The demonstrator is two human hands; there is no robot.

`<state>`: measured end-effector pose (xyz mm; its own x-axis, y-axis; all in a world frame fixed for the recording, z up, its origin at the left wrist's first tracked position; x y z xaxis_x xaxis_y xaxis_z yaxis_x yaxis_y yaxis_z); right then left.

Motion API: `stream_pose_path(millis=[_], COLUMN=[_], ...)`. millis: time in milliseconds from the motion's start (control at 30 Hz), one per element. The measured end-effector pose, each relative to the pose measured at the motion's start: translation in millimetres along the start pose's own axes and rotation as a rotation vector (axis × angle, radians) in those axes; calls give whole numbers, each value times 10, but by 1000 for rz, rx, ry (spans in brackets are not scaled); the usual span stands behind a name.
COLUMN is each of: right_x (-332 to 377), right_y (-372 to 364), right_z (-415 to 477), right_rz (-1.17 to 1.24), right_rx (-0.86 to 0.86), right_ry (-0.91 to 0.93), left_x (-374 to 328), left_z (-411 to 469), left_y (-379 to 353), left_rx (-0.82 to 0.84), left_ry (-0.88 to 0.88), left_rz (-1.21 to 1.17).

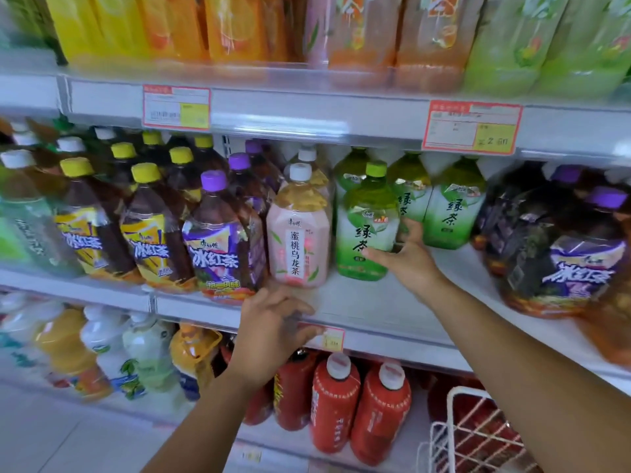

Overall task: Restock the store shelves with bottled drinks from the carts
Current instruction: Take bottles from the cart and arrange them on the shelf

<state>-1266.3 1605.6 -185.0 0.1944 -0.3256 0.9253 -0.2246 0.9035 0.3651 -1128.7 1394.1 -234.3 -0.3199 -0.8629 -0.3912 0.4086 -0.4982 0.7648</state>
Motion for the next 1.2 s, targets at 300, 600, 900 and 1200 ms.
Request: stream_pose_path(millis=[300,600,900,1200], right_x=[-265,-155,54,-570], right_y=[-143,-173,576,2060], right_z=[440,459,-1059,-2685], right_rz=[-99,-179,-115,-703], right_rx=[-99,-97,-125,260], right_ry=[39,6,184,-394], left_x=[85,53,-243,-1914], left_z=[4,8,-29,-356], left_y=[-94,-67,24,-648], left_rx=[-12,32,90,495], left_ry=[23,44,61,-352], left_rz=[29,-4,76,-320])
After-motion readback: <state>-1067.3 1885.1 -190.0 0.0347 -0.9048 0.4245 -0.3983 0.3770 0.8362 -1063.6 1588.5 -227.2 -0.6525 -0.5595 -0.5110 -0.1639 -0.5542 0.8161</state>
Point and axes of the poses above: each hand's wrist, its own z-axis towards the middle knuckle, its own y-axis out of the back of the hand, x = y × z, the point moved 5 cm from there along z, towards the middle knuckle, and after that the axes turned 11 degrees about x, right-handed, at the moved point
